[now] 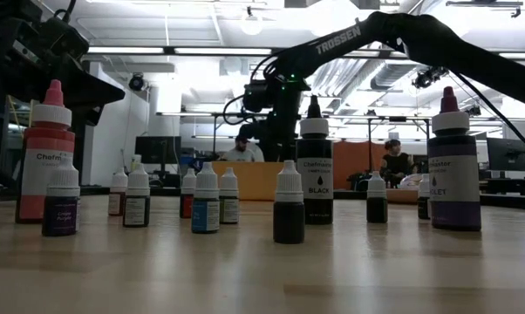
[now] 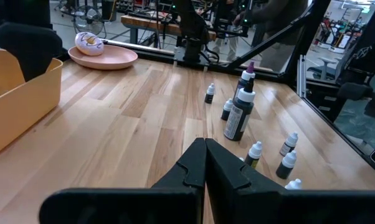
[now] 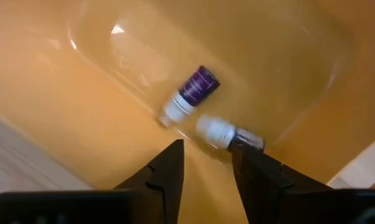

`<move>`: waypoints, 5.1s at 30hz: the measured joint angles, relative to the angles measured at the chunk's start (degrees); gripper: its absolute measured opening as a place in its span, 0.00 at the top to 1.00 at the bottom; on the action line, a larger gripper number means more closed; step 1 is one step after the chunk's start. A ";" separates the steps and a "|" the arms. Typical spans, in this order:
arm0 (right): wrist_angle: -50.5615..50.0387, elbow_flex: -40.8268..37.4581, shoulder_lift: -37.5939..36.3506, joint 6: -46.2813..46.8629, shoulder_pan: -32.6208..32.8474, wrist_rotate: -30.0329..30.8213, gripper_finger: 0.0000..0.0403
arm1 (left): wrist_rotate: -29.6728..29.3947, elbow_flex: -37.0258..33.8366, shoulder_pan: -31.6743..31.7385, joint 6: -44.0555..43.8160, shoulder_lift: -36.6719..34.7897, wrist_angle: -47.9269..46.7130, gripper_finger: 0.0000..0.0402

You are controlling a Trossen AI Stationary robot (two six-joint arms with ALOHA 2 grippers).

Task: Pick & Place food coloring
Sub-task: Put the small black food coloring bottle into the yellow bin

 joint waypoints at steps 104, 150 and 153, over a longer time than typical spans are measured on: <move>21.83 -72.06 -47.80 47.58 38.64 0.30 0.44 | 0.17 0.02 0.00 0.00 0.02 0.00 1.00; 24.05 -72.06 -44.96 44.55 39.33 -1.41 0.65 | 0.17 0.01 -0.01 0.00 0.00 0.00 1.00; 24.05 -72.06 -44.96 44.55 39.32 -1.42 0.68 | 0.17 0.02 -0.01 -0.01 0.02 0.00 1.00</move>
